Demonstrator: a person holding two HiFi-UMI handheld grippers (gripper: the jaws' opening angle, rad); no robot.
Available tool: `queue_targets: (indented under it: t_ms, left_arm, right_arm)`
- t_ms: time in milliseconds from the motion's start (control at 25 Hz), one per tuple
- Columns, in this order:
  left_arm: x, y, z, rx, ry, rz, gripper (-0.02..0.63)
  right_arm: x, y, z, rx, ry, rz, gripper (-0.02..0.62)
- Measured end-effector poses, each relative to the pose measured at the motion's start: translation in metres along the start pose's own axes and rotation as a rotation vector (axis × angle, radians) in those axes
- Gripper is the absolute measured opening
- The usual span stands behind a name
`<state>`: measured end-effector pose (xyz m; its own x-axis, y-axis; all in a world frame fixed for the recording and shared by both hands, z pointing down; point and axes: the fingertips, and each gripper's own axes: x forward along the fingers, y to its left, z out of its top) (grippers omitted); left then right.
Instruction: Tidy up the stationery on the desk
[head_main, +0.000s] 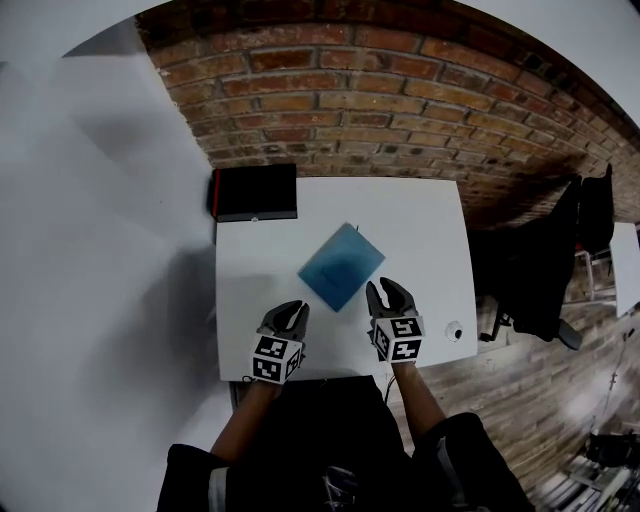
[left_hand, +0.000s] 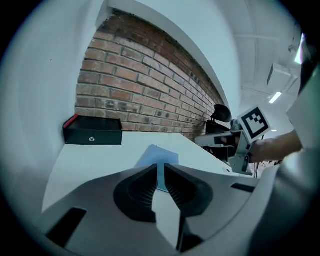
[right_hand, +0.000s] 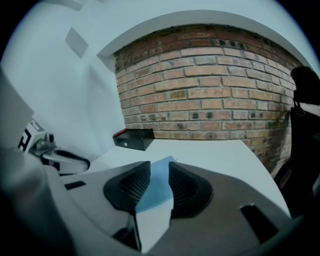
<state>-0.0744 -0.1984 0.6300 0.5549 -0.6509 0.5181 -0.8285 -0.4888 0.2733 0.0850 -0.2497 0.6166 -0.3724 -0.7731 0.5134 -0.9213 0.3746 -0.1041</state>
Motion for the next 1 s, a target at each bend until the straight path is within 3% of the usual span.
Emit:
queue_targets:
  t_ms: [120,200,480,600,840,1000]
  left_arm:
    - [0.017,0.000,-0.005,0.004,0.027,0.010,0.034]
    - [0.029,0.000,-0.010,0.003,0.051,0.014,0.056]
    - [0.065,-0.002,-0.029,-0.091,0.119,-0.012,0.176]
    - [0.080,-0.003,-0.037,-0.141,0.142,-0.012,0.260]
    - [0.098,-0.010,-0.055,-0.195,0.191,-0.006,0.285]
    - [0.105,-0.016,-0.061,-0.216,0.212,-0.007,0.293]
  right_arm:
    - [0.019,-0.006,-0.006,-0.136,0.073,0.073,0.115]
    - [0.033,-0.010,-0.012,-0.172,0.116,0.130,0.118]
    - [0.079,-0.045,-0.030,-0.131,0.198,0.194,0.155]
    - [0.094,-0.056,-0.039,-0.154,0.235,0.223,0.197]
    - [0.115,-0.070,-0.057,-0.193,0.328,0.280,0.237]
    - [0.122,-0.062,-0.070,-0.266,0.387,0.370,0.250]
